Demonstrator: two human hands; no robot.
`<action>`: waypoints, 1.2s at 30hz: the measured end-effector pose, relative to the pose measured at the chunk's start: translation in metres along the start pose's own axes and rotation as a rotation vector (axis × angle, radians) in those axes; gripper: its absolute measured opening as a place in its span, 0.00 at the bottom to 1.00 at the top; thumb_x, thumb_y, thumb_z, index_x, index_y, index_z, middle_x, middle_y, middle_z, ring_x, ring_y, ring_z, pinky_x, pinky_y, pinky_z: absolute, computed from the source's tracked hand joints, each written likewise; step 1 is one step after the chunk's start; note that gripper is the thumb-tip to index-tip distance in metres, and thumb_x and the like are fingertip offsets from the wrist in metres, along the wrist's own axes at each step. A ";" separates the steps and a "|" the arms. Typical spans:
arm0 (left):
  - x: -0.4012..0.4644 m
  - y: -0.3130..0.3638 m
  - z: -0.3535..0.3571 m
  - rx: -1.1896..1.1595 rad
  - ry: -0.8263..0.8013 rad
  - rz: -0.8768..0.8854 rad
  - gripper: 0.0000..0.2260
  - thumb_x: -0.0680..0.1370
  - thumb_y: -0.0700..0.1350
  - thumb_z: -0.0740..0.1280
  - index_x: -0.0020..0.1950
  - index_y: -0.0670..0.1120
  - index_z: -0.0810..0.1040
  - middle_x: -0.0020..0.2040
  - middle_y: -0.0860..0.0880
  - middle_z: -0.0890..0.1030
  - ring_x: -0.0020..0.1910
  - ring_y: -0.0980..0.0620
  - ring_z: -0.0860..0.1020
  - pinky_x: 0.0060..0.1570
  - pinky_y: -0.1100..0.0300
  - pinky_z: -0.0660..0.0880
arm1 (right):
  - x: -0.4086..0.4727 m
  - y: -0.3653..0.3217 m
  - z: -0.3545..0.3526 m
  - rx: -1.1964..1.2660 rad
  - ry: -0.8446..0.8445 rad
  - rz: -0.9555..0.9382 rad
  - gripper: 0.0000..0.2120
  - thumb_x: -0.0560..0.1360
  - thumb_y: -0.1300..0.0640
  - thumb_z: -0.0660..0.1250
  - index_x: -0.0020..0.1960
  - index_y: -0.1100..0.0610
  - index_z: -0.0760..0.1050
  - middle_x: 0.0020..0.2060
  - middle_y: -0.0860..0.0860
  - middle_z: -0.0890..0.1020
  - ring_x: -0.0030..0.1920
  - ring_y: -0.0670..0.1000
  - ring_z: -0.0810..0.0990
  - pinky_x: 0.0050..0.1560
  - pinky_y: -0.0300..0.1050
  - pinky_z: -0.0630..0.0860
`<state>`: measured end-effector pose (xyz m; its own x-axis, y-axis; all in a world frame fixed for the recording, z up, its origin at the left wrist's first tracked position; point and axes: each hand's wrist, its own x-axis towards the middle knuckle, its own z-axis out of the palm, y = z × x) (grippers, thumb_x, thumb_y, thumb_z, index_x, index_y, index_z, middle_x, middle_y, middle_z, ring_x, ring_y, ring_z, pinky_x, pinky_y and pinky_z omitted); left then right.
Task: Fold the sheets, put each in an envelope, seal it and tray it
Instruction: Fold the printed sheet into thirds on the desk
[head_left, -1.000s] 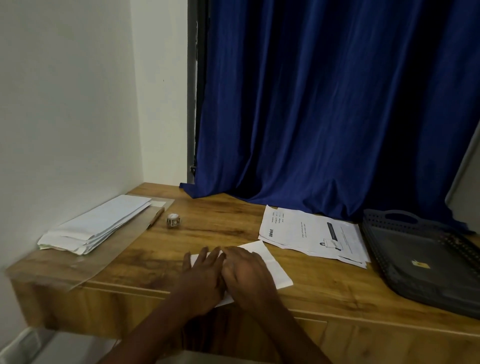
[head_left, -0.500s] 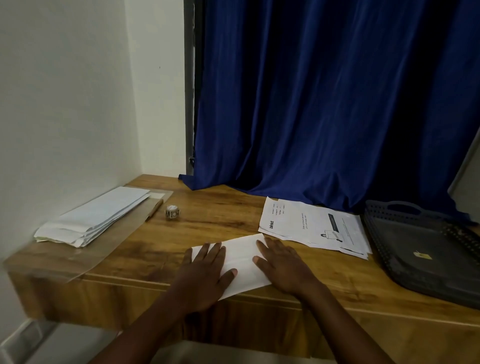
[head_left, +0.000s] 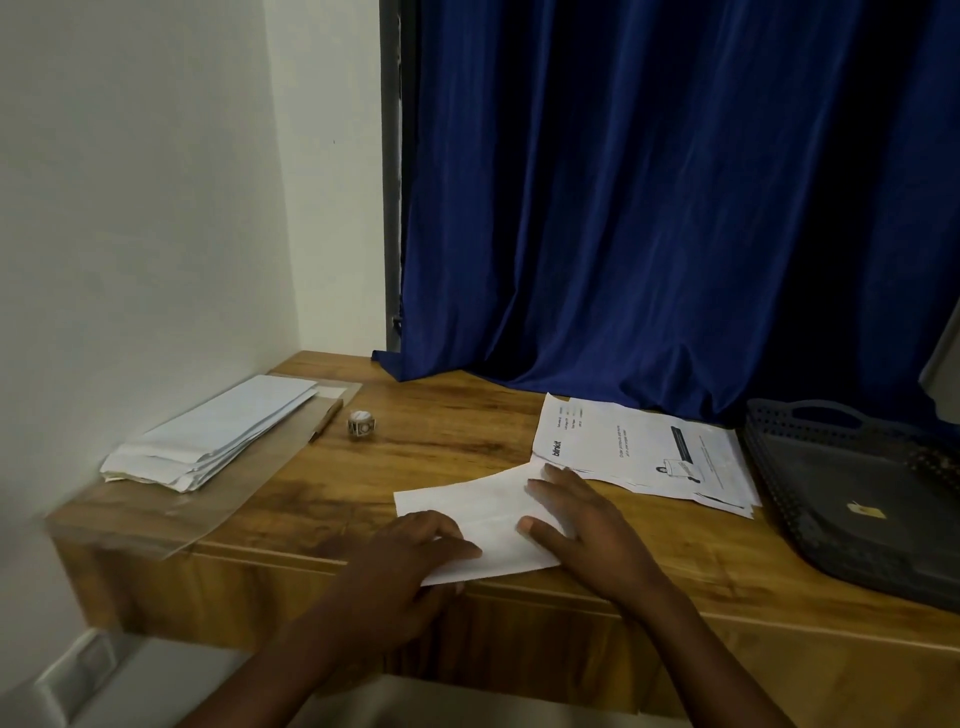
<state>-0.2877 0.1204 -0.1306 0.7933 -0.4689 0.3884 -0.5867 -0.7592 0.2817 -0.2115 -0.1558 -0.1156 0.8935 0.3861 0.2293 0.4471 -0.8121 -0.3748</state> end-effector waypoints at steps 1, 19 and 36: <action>0.000 0.000 -0.002 -0.017 -0.013 -0.005 0.16 0.82 0.57 0.61 0.70 0.63 0.74 0.66 0.61 0.72 0.65 0.63 0.69 0.64 0.63 0.70 | -0.004 -0.001 -0.003 0.033 -0.017 -0.029 0.35 0.75 0.24 0.54 0.77 0.38 0.64 0.79 0.38 0.62 0.78 0.41 0.58 0.78 0.51 0.60; 0.043 -0.025 -0.007 -0.501 0.331 -0.437 0.21 0.76 0.50 0.75 0.66 0.60 0.74 0.48 0.55 0.80 0.40 0.57 0.79 0.38 0.65 0.76 | -0.026 0.019 -0.021 0.767 0.257 0.196 0.17 0.76 0.57 0.73 0.64 0.49 0.78 0.43 0.45 0.87 0.46 0.44 0.85 0.47 0.36 0.81; 0.044 -0.010 0.014 0.188 -0.011 -0.224 0.30 0.79 0.62 0.45 0.80 0.55 0.61 0.82 0.51 0.57 0.81 0.48 0.51 0.78 0.41 0.51 | -0.019 0.022 -0.007 0.141 0.297 0.174 0.26 0.73 0.44 0.74 0.69 0.45 0.74 0.68 0.45 0.75 0.67 0.45 0.72 0.68 0.49 0.74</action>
<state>-0.2450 0.1010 -0.1287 0.9022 -0.2840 0.3247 -0.3567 -0.9144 0.1913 -0.2187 -0.1839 -0.1218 0.9151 0.0868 0.3938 0.3090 -0.7784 -0.5465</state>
